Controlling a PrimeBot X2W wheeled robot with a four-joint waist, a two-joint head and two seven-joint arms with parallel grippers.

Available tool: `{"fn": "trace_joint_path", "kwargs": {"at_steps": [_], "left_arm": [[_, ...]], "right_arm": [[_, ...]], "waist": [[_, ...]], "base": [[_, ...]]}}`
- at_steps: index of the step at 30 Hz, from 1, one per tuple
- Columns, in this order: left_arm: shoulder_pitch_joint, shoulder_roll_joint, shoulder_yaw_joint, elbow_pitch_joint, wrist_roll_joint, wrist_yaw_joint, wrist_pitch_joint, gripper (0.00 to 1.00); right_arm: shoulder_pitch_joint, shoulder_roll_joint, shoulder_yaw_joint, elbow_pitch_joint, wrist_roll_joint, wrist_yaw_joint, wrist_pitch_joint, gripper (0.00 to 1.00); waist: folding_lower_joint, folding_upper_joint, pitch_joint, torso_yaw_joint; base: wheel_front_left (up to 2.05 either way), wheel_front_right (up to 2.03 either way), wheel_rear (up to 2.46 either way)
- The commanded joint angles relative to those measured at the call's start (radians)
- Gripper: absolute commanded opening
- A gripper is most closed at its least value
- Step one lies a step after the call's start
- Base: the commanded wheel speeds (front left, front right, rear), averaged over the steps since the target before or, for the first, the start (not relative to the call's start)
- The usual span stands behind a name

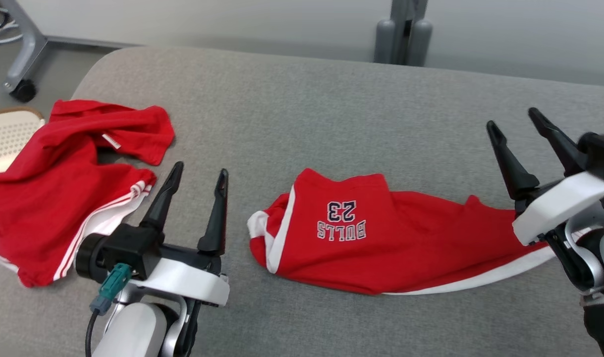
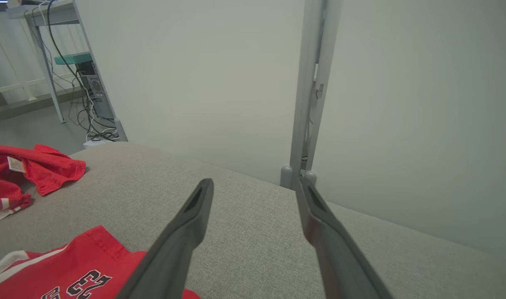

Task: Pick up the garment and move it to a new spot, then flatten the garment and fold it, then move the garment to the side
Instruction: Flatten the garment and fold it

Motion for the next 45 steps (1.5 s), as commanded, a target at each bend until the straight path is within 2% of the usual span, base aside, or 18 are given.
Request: {"fn": "trace_joint_path", "kwargs": {"at_steps": [1,5,6,13,18,24,25,26,27,32,36,40,45], "left_arm": [[-0.030,-0.008,-0.007,0.015,-0.007,-0.012,-0.012,1.00],[-0.084,-0.046,-0.030,0.070,-0.016,-0.038,-0.046,1.00],[-0.105,-0.059,-0.037,0.097,-0.020,-0.047,-0.060,1.00],[-0.166,-0.105,-0.069,0.169,-0.036,-0.084,-0.088,1.00],[-0.198,-0.127,-0.092,0.206,-0.043,-0.103,-0.101,1.00],[-0.221,-0.140,-0.101,0.236,-0.047,-0.110,-0.108,1.00],[-0.224,-0.141,-0.100,0.239,-0.046,-0.110,-0.109,1.00],[-0.223,-0.142,-0.099,0.242,-0.045,-0.111,-0.109,1.00],[-0.221,-0.141,-0.097,0.244,-0.043,-0.110,-0.110,1.00],[-0.215,-0.136,-0.078,0.245,-0.029,-0.102,-0.110,1.00],[-0.197,-0.129,-0.060,0.243,-0.020,-0.097,-0.110,1.00],[-0.192,-0.120,-0.049,0.238,-0.014,-0.094,-0.110,1.00],[-0.173,-0.104,-0.030,0.231,-0.011,-0.085,-0.110,1.00]], "right_arm": [[-0.040,-0.022,0.039,0.029,0.027,0.001,0.017,1.00],[-0.152,-0.074,0.181,0.130,0.062,0.001,0.040,1.00],[-0.199,-0.085,0.268,0.170,0.090,0.001,0.049,1.00],[-0.353,-0.150,0.587,0.266,0.250,0.000,0.091,1.00],[-0.452,-0.199,0.768,0.305,0.367,0.000,0.103,1.00],[-0.551,-0.236,0.948,0.325,0.487,0.000,0.083,1.00],[-0.565,-0.237,0.967,0.326,0.509,0.000,0.069,0.45],[-0.576,-0.240,0.989,0.330,0.525,0.000,0.058,0.16],[-0.588,-0.245,1.011,0.327,0.536,0.000,0.044,0.00],[-0.631,-0.269,1.085,0.308,0.600,0.000,-0.039,0.00],[-0.636,-0.293,1.107,0.294,0.645,0.000,-0.098,0.00],[-0.644,-0.310,1.114,0.301,0.650,0.000,-0.143,0.00],[-0.616,-0.304,1.062,0.358,0.666,0.000,-0.249,0.00]], "waist": [[0.0000,0.0000,0.072,0.075],[0.0000,0.0000,0.118,0.143],[0.0000,0.0000,0.138,0.171],[0.0000,0.0000,0.198,0.248],[0.0000,0.0000,0.222,0.280],[0.0000,0.0000,0.228,0.282],[0.0000,0.0000,0.228,0.280],[0.0000,0.0000,0.226,0.278],[0.0000,0.0000,0.223,0.274],[0.0000,0.0000,0.211,0.247],[0.0000,0.0000,0.192,0.220],[0.0000,0.0000,0.177,0.202],[0.0000,0.0000,0.149,0.170]], "base": [[0.00,0.00,0.00],[0.00,0.00,0.00],[0.00,0.00,0.00],[0.00,0.00,0.00],[0.00,0.00,0.00],[0.00,0.00,0.00],[0.00,0.00,0.00],[0.00,0.00,0.00],[0.00,0.00,0.00],[0.00,0.00,0.00],[0.00,0.00,0.00],[0.00,0.00,0.00],[0.00,0.00,0.00]]}}
